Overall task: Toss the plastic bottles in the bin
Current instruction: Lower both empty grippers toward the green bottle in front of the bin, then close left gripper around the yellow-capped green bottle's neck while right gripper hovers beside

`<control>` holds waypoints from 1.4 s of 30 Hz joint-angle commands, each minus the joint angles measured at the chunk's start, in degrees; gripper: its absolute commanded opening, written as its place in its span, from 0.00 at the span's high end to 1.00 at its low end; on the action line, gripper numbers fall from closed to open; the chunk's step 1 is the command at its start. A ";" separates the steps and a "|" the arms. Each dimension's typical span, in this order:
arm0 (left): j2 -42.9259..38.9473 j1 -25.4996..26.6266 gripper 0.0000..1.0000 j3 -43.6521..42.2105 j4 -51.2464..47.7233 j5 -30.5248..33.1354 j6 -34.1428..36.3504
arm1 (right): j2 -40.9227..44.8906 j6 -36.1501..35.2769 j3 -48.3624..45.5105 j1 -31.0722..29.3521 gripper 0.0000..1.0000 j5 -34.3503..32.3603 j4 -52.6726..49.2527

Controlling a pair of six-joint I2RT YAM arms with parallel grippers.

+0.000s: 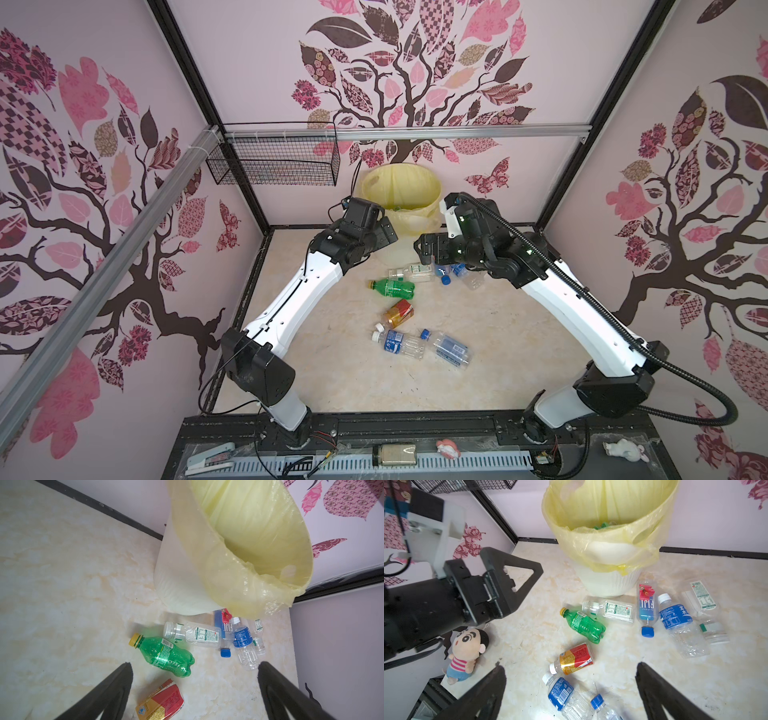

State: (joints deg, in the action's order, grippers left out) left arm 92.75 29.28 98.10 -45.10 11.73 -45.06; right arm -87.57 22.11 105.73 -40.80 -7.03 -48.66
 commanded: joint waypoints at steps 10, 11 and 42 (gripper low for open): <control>-6.32 -4.62 0.03 -22.01 6.80 -8.76 -14.91 | 3.03 -1.46 -6.24 -0.03 0.00 -1.40 0.05; -5.69 -5.03 0.03 -22.94 7.45 -9.93 -16.38 | 2.81 -1.82 -6.62 -0.05 0.00 -1.66 -0.09; 21.15 -10.40 0.19 -15.45 18.12 -18.96 -32.86 | 1.08 -7.07 -16.23 -3.33 0.00 -0.94 3.68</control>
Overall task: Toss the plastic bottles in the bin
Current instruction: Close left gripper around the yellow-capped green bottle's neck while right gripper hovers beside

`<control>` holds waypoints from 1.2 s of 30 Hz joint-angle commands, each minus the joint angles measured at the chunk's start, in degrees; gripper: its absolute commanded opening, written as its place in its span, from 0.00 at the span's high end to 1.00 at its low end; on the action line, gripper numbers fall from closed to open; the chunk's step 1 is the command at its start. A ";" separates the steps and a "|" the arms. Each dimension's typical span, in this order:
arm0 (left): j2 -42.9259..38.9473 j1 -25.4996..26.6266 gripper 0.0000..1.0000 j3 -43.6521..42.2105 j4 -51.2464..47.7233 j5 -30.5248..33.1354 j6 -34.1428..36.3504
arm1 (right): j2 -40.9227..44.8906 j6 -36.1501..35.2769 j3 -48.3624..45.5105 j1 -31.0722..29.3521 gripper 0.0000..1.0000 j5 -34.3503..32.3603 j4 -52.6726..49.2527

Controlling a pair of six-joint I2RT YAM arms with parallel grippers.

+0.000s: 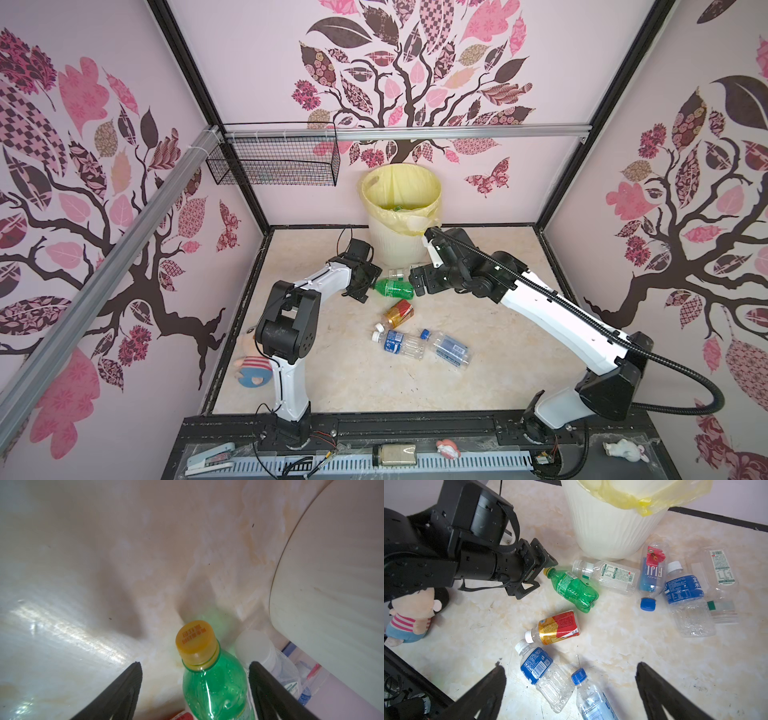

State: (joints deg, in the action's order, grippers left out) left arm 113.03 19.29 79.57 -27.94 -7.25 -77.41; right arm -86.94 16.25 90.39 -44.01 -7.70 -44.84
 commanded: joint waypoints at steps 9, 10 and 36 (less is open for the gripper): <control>3.07 -0.57 0.32 3.37 1.58 -1.76 -0.73 | 1.20 -1.82 -1.70 -0.16 0.00 -1.25 0.29; 3.14 -0.57 0.34 3.33 1.38 -1.81 -0.64 | 1.30 -1.70 -1.80 -0.11 0.00 -1.26 0.36; 4.29 -0.47 0.68 0.82 1.23 -2.33 0.98 | 1.88 -1.21 -2.94 -0.02 0.00 -2.07 0.64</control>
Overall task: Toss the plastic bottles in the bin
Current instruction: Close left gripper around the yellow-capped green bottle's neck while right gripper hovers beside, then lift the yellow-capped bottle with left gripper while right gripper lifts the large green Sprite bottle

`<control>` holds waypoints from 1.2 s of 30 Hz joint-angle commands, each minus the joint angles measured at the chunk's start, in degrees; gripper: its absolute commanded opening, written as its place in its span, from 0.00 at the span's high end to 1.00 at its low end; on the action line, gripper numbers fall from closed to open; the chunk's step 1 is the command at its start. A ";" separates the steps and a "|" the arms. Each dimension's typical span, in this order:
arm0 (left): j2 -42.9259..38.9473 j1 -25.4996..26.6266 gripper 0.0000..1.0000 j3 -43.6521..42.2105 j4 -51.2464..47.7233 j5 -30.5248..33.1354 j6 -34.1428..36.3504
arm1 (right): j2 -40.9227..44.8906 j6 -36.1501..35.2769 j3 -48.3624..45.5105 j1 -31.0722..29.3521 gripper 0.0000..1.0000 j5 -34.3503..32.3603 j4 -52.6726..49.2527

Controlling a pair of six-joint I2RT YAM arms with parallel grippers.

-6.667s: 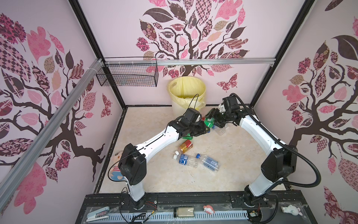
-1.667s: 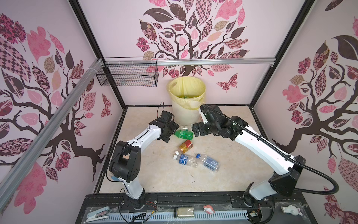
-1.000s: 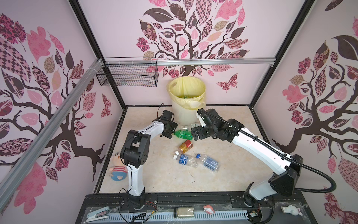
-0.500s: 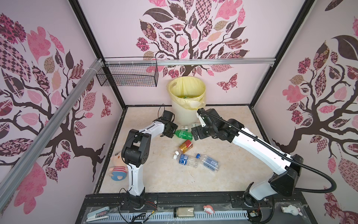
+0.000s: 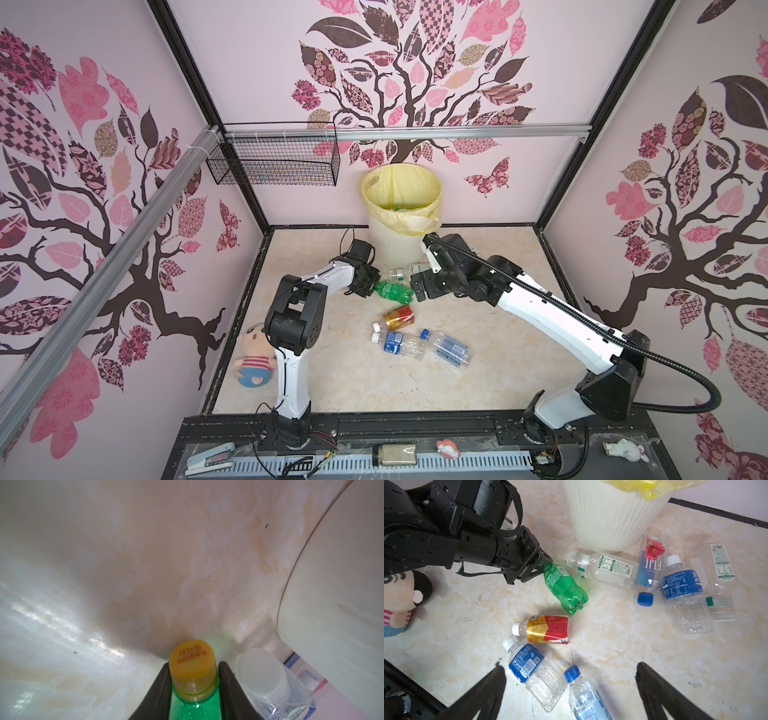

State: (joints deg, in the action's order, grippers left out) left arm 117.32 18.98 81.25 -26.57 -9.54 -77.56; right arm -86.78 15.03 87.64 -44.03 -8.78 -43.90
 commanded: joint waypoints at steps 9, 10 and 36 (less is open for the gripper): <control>-2.17 -0.20 0.74 -0.37 0.87 -0.04 3.03 | 1.87 0.14 -0.18 0.07 0.00 -0.89 -0.21; -2.43 -0.20 0.74 0.06 0.71 -0.20 3.47 | 1.95 0.11 -0.26 0.16 0.00 -0.89 -0.20; -15.65 2.40 0.80 13.99 -13.33 -1.42 28.80 | -0.21 2.52 1.20 6.98 0.00 16.25 4.49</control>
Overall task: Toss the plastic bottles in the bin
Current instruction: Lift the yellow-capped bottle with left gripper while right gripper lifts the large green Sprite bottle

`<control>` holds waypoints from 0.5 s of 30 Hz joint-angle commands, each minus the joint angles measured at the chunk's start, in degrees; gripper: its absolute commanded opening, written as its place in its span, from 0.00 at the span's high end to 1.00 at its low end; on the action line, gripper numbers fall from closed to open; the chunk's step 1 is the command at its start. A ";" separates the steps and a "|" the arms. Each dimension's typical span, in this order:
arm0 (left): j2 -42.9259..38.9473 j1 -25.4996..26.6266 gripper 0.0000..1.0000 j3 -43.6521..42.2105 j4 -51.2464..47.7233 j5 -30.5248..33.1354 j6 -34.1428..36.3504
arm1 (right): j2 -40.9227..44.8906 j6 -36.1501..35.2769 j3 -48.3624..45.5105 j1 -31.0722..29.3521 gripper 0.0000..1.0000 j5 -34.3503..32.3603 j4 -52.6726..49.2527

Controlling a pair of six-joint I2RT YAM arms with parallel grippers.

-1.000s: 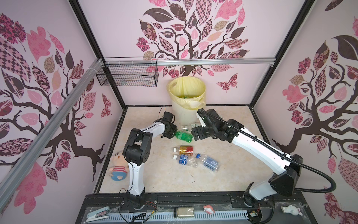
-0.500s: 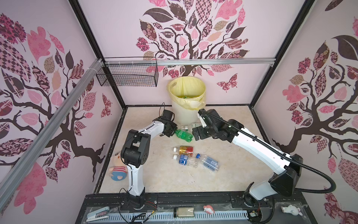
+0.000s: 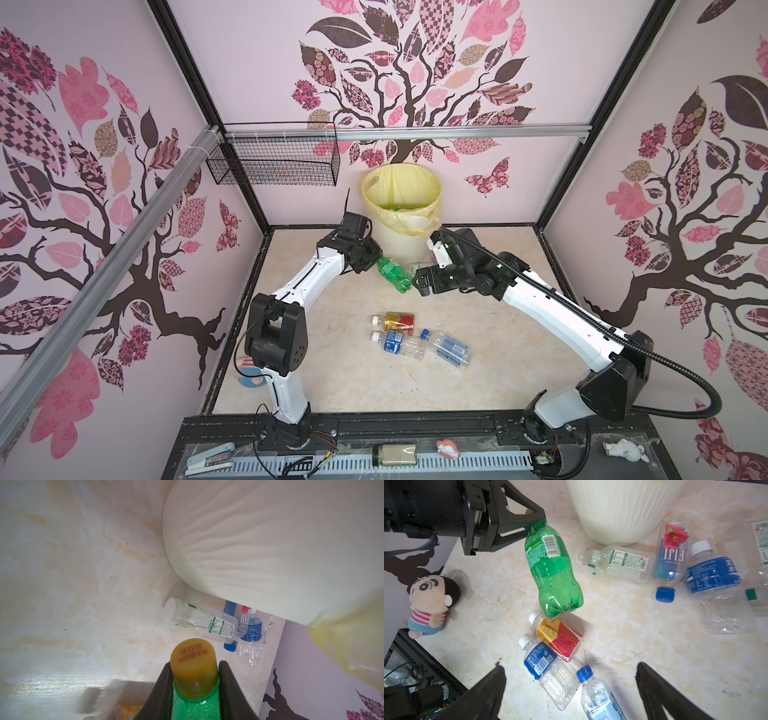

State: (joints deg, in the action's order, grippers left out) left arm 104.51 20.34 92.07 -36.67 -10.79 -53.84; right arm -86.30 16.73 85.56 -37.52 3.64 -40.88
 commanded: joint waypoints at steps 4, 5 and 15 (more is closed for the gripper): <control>-5.04 2.08 0.81 3.89 -3.47 -2.26 6.34 | -1.98 0.74 3.81 0.52 0.00 6.21 3.12; -5.66 2.32 0.81 4.19 -3.59 -2.88 6.68 | -2.24 0.61 3.85 0.57 0.00 6.82 3.67; -9.81 4.64 0.81 6.01 -3.77 -6.86 7.90 | -3.67 0.62 3.41 0.89 0.00 12.12 8.77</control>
State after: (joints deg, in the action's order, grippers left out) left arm 96.07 24.56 95.57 -40.18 -15.66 -47.05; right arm -88.53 16.88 87.50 -36.93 12.75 -34.65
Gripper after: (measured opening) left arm 0.313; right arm 0.997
